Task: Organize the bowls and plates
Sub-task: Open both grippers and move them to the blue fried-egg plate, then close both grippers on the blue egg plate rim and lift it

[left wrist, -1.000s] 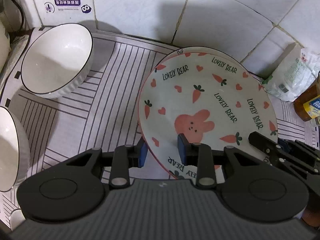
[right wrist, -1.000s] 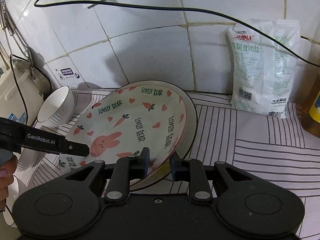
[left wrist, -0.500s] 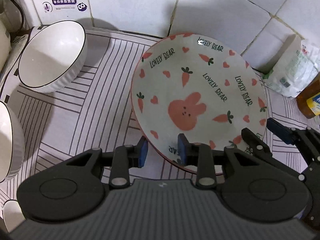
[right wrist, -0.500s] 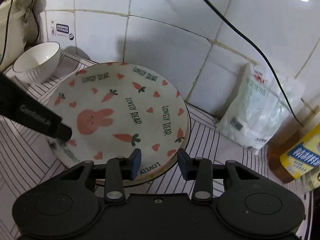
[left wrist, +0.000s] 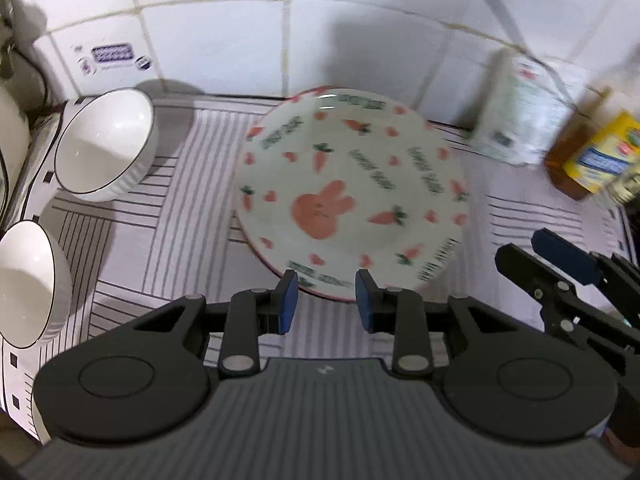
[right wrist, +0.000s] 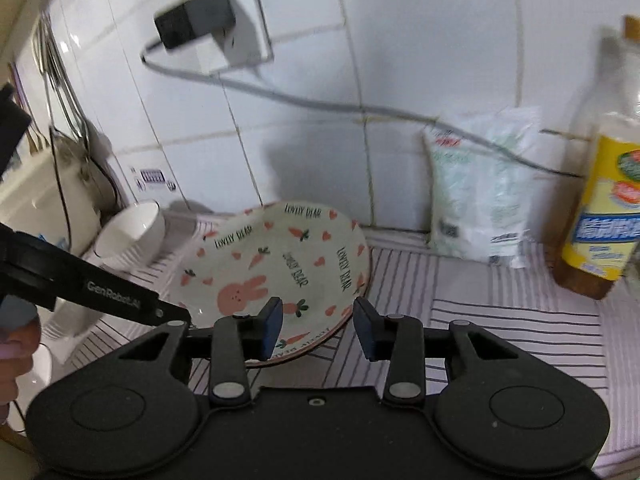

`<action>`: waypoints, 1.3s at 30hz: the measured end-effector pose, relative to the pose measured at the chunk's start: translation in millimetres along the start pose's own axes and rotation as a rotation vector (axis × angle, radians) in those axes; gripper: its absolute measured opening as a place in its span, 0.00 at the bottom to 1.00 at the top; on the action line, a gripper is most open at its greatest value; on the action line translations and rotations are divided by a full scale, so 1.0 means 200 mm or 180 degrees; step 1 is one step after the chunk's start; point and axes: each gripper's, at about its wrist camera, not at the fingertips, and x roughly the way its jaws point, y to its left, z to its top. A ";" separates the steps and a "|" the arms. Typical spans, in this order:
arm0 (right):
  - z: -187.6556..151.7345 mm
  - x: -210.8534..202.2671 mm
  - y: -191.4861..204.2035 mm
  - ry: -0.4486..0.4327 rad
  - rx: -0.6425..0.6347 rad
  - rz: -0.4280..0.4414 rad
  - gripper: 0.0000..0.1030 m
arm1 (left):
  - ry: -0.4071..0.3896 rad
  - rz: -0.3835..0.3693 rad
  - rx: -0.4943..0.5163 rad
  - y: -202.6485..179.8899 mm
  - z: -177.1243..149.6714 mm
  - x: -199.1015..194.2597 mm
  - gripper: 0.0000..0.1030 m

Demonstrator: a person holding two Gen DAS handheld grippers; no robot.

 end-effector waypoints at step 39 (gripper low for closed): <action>-0.55 -1.23 -0.29 -0.0382 0.0446 -0.0917 0.72 | -0.0024 -0.0482 0.1540 -0.89 -0.48 -0.48 0.68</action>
